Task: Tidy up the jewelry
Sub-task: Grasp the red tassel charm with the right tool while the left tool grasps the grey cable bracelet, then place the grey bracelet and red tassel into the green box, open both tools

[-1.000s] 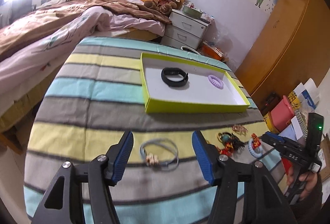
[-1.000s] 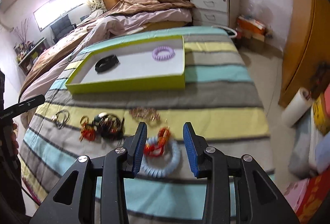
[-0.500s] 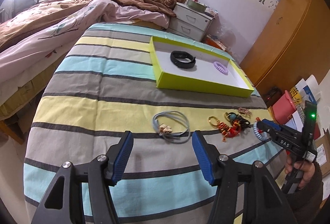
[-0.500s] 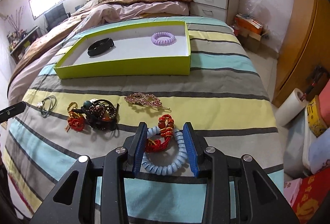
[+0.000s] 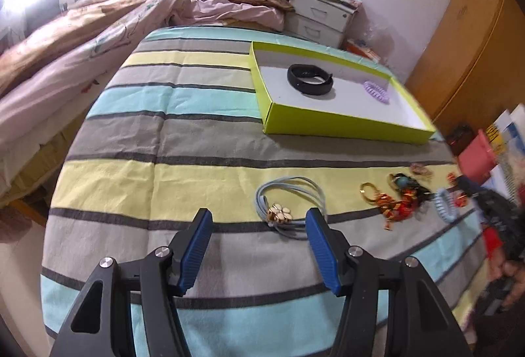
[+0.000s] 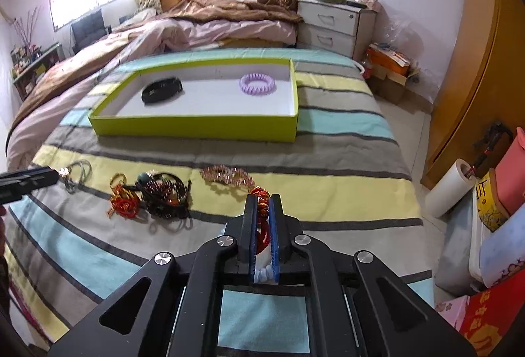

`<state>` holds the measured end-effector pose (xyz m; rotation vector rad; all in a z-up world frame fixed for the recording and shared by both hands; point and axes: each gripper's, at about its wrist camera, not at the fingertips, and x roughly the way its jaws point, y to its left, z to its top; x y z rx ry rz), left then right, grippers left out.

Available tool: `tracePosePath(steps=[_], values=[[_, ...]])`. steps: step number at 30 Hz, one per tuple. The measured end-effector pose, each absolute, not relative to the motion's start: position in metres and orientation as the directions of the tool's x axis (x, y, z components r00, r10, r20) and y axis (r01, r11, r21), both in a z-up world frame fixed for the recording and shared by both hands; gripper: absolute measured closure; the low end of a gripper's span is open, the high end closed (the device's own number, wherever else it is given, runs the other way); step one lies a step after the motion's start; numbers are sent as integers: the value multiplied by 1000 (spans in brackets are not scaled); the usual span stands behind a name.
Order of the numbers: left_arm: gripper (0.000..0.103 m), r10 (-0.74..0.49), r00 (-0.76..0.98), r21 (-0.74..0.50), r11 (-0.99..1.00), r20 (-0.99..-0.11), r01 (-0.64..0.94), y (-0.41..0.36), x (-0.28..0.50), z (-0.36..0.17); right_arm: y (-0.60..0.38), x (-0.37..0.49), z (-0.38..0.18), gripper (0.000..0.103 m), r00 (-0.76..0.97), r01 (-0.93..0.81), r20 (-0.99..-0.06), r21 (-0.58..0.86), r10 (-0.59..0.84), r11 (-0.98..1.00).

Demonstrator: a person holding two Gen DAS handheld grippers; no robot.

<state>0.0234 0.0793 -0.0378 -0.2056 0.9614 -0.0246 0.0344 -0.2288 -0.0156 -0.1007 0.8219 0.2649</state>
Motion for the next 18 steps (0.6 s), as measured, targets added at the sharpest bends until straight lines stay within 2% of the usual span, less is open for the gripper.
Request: tracePosePath(steps=[3,7,10,11,14,18], values=[[51,-99,554,-161,985,-826,-64,72,29,-43,-230,32,-11,96,663,-275,-722,11,198,961],[59,-9,556,-48,997,-831,-55,59,30,-45,-231,31,-7,96,671,-276,-709,33,217,961],[68,-8,554,-44,998,-833,-51,57,32,-44,-232,28,-4,96,679,-278,-699,39,225,960],[75,-5,552,-40,998,-834,-51,57,32,-44,-232,28,-3,96,681,-279,-695,42,229,959],[84,-15,558,-47,998,-830,-42,54,32,-44,-233,28,-2,96,682,-283,-692,48,237,958],[86,-39,571,-75,996,-820,-39,55,32,-43,-235,29,-3,96,682,-282,-690,58,243,958]])
